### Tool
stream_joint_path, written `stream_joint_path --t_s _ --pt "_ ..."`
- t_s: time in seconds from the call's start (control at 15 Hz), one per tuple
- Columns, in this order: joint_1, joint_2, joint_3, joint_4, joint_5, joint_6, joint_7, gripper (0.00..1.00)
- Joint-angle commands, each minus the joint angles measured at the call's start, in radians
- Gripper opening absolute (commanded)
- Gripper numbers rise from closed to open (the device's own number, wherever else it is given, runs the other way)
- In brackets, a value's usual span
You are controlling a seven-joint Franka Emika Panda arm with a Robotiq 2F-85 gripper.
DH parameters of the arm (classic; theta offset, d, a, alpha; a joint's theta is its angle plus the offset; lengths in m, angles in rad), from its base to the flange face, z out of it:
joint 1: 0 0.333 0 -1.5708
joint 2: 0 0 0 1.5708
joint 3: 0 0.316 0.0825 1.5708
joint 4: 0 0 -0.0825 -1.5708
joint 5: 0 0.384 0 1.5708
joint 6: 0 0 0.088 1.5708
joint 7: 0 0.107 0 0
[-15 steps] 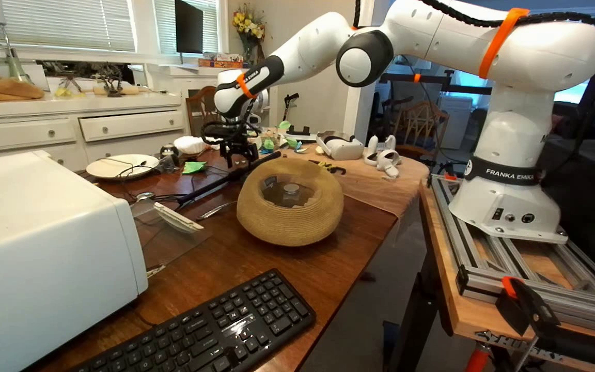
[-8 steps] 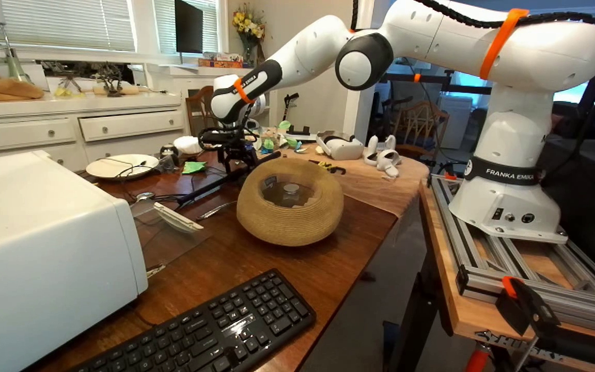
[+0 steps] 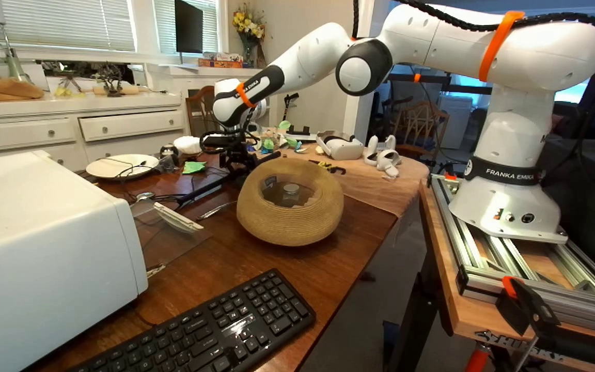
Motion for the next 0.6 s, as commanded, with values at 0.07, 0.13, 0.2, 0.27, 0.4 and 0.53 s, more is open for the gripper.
stream_joint_path --t_s 0.07,0.13,0.2,0.27,0.4,0.53 --pt "-0.031 0.084 0.028 0.101 -0.028 -0.044 0.042 0.29" --pt "-0.022 0.074 0.004 0.085 -0.003 -0.035 0.045 0.21" --pt "-0.023 0.070 -0.002 0.089 -0.006 -0.037 0.057 0.16" --pt "-0.026 0.061 -0.007 0.085 -0.007 -0.026 0.063 0.15" --pt "-0.026 0.045 -0.027 0.078 -0.012 -0.004 0.075 0.05" --pt "-0.027 0.029 -0.047 0.075 -0.015 0.019 0.081 0.00"
